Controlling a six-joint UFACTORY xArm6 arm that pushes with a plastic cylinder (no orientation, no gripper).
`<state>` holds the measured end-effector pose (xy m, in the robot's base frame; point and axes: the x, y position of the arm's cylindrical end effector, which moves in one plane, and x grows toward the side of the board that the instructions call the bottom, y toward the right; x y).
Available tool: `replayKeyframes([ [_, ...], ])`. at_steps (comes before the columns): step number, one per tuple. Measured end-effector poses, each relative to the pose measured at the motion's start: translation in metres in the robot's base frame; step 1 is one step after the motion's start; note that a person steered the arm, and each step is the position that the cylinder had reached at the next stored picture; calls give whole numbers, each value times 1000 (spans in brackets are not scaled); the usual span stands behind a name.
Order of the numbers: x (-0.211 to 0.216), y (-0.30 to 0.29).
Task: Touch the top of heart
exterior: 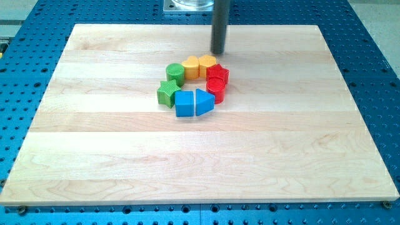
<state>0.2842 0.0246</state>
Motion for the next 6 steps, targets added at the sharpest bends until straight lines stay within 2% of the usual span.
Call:
replayKeyframes([
  [1, 21, -26],
  [2, 30, -27],
  [4, 23, -39],
  [6, 40, -61],
])
